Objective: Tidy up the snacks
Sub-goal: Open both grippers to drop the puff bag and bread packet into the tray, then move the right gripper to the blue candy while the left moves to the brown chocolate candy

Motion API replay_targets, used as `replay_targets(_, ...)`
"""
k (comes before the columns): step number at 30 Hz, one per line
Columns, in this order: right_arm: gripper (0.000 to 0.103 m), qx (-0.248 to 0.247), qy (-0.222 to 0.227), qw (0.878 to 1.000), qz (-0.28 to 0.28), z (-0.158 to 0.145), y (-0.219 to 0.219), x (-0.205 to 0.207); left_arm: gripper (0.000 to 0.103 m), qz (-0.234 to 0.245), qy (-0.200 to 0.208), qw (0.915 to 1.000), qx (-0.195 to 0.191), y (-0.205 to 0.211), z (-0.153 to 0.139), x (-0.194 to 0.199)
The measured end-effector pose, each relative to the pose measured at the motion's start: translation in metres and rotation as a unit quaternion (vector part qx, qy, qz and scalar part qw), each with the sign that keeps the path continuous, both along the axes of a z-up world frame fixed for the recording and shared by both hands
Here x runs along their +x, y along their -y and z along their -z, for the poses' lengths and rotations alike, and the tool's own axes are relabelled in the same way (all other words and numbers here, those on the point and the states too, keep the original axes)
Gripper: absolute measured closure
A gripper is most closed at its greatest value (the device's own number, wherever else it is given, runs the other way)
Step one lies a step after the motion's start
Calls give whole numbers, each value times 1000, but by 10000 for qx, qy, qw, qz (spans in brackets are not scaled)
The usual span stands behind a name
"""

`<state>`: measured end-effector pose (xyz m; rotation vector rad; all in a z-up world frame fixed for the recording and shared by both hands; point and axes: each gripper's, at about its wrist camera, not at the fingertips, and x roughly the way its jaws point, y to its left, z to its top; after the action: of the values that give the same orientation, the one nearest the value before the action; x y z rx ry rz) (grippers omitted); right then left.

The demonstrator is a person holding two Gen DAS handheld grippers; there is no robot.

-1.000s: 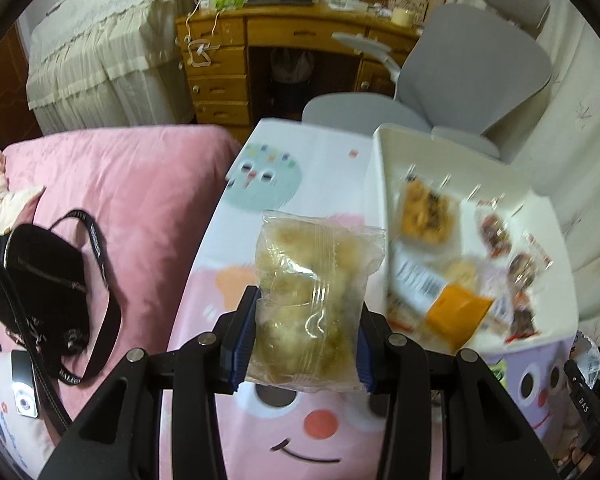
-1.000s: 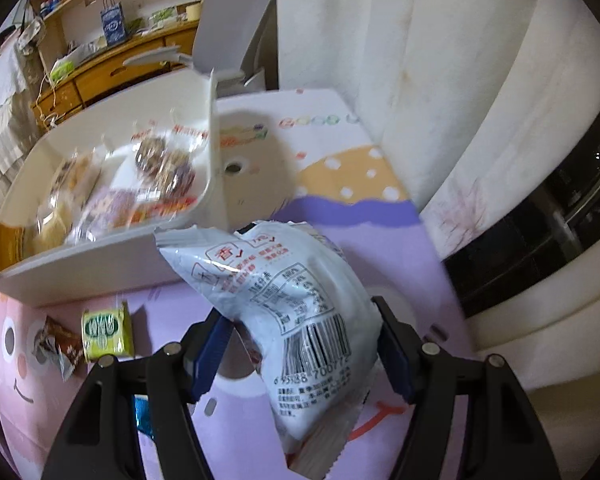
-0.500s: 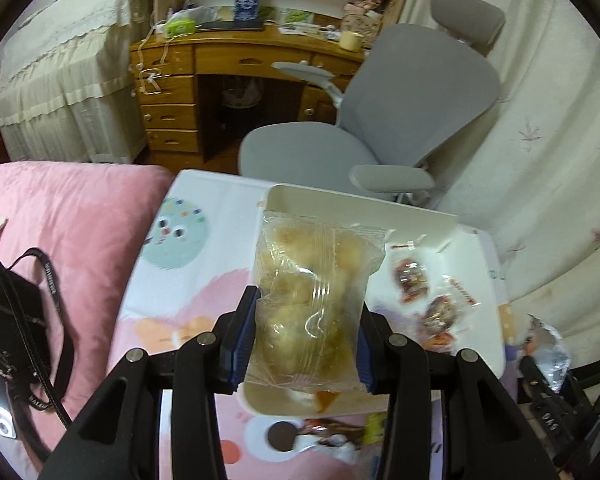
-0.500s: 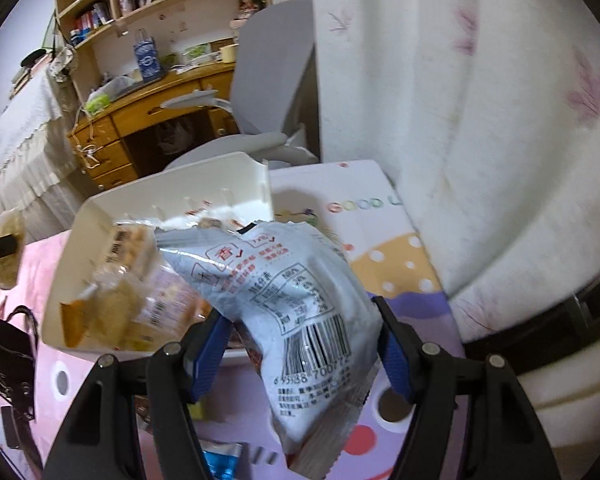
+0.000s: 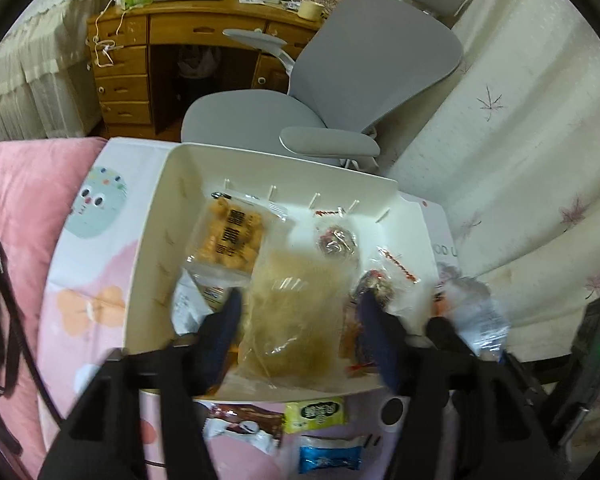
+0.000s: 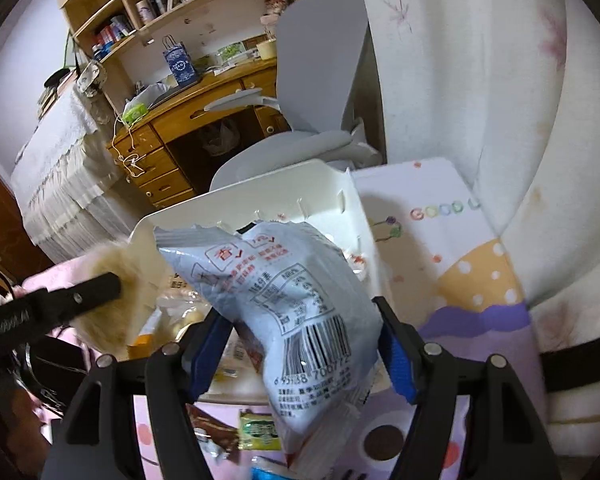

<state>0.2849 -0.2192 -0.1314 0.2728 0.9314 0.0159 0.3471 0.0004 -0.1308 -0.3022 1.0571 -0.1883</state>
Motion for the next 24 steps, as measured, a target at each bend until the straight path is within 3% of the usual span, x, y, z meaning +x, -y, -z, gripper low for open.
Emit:
replay_targets(7, 24, 135, -243, 9994, 192, 12, 10, 1, 29, -148, 57, 9997, 180, -3, -6, -4)
replay_targets(13, 24, 270, -233, 9987, 359, 11, 19, -8, 29, -185, 75, 9993, 309, -8, -6, -13)
replay_targets(24, 24, 517, -395, 9956, 673, 28, 23, -55, 29, -11, 170, 9997, 156, -13, -3, -51)
